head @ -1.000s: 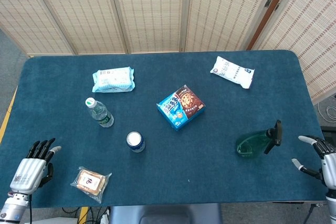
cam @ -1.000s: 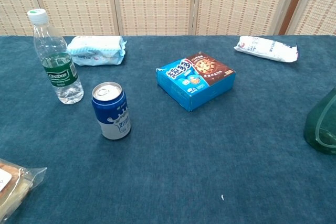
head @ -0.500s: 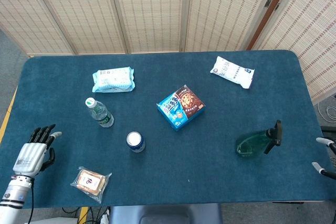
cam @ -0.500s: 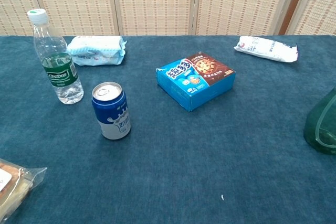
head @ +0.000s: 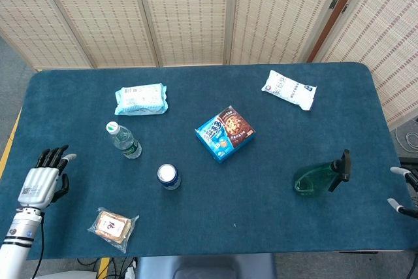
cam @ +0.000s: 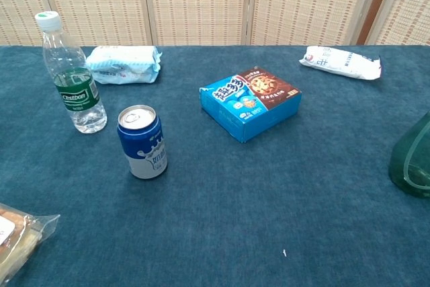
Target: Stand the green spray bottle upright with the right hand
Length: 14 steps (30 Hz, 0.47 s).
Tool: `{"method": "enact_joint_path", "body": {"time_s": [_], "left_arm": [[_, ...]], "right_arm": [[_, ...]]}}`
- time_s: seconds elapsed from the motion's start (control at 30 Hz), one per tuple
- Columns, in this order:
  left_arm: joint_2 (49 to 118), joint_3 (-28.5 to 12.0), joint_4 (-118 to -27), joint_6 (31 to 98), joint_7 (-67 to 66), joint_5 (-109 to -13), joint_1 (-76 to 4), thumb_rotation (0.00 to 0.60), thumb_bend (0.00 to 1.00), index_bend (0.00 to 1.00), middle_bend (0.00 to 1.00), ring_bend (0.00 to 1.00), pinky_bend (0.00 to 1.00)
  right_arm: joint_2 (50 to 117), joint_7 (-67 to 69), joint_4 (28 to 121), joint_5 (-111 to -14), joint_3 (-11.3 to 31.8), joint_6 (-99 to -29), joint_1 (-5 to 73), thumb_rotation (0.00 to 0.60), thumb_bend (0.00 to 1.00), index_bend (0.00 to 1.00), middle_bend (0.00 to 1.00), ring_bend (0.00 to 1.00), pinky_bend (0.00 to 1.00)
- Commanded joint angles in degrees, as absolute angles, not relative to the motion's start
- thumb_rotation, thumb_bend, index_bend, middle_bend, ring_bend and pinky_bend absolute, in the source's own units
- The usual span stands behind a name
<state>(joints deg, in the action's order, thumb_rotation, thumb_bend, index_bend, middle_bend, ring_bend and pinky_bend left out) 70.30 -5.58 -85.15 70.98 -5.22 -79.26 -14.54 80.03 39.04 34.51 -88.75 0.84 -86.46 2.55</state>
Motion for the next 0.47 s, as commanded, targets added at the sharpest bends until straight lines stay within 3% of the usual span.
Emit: {"method": "enact_joint_path", "body": {"time_s": [0.03, 0.47], "left_arm": [[70.66, -5.56, -85.06, 71.76, -5.19, -79.46, -14.48, 0.6, 0.74, 0.18, 0.08, 0.07, 0.0], [72.09, -4.69, -85.04, 72.1, -6.54, -79.9, -15.06, 0.6, 0.74, 0.18, 0.08, 0.07, 0.0]], "right_arm": [[79.87, 39.38, 34.51, -89.01, 0.9, -87.13, 2.63, 0.6, 0.11, 0.29, 0.31, 0.24, 0.31], [79.67, 39.73, 35.12, -88.86, 0.94, -87.09, 2.5, 0.6, 0.11, 0.29, 0.31, 0.24, 0.31]]}}
